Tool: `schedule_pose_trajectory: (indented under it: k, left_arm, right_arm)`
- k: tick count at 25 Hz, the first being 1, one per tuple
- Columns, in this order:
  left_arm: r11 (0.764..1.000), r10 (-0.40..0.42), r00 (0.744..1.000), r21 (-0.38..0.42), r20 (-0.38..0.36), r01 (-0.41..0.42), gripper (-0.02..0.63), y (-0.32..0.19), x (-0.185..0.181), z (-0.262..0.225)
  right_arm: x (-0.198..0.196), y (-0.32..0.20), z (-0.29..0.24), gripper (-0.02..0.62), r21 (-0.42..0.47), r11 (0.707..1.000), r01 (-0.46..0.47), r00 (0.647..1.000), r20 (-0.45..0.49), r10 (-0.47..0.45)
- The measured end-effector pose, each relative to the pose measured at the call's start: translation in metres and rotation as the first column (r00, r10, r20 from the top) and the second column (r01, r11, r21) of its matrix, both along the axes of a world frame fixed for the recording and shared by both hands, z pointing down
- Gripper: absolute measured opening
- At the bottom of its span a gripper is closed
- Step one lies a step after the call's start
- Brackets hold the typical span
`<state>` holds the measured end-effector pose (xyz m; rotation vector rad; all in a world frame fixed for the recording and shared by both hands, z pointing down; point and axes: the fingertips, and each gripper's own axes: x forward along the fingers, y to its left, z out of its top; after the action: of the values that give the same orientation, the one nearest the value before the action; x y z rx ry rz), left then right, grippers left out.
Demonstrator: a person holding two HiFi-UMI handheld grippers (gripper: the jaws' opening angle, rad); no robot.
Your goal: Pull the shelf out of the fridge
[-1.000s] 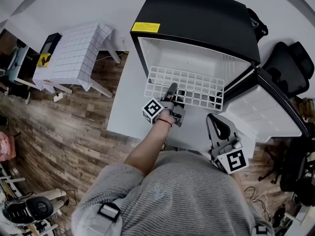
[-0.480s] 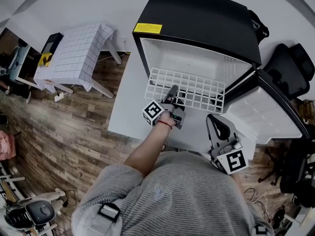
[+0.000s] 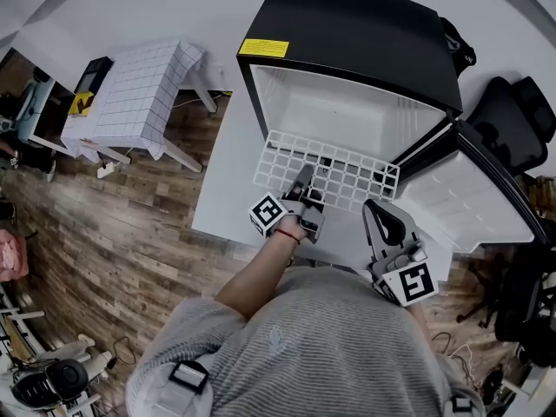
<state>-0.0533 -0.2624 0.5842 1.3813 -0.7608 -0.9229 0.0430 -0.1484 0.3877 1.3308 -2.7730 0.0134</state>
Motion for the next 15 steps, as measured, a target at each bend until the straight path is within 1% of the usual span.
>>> schedule_pose_trajectory:
  k: [4,7,9,10,12,13,15]
  left_arm:
    - [1.000,-0.010,0.999,0.020,-0.038,0.010,0.034,0.015,0.001,-0.012]
    - [1.000,-0.010,1.000,0.020,-0.002,0.010,0.034,0.030,-0.004,-0.009]
    - [1.000,-0.009,0.999,0.020,0.035,0.009,0.034,0.040,-0.006,-0.006]
    - [1.000,-0.009,0.999,0.021,0.036,0.009,0.034,0.045,-0.006,-0.007]
    - [1.000,-0.014,1.000,0.027,-0.009,0.014,0.034,0.052,-0.003,-0.015]
    - [0.999,-0.018,1.000,0.028,-0.020,0.019,0.034,0.054,-0.003,-0.018]
    - [0.999,-0.027,0.999,0.024,0.023,0.026,0.034,0.057,-0.008,-0.015]
  right_arm:
    - [0.000,0.001,-0.001,0.014,0.005,1.000,0.004,1.000,0.002,-0.004]
    - [-0.001,0.000,-0.003,0.012,0.011,1.000,0.009,1.000,0.008,-0.009]
    - [0.001,0.001,-0.005,0.012,0.018,1.000,0.014,1.000,0.013,-0.014]
    - [0.001,0.001,-0.006,0.014,0.022,1.000,0.016,1.000,0.016,-0.016]
    - [0.002,0.002,-0.008,0.012,0.026,0.999,0.020,1.000,0.020,-0.020]
    - [0.002,0.002,-0.009,0.012,0.028,0.999,0.023,1.000,0.021,-0.023]
    - [0.000,0.003,-0.012,0.012,0.031,0.999,0.031,0.999,0.022,-0.032]
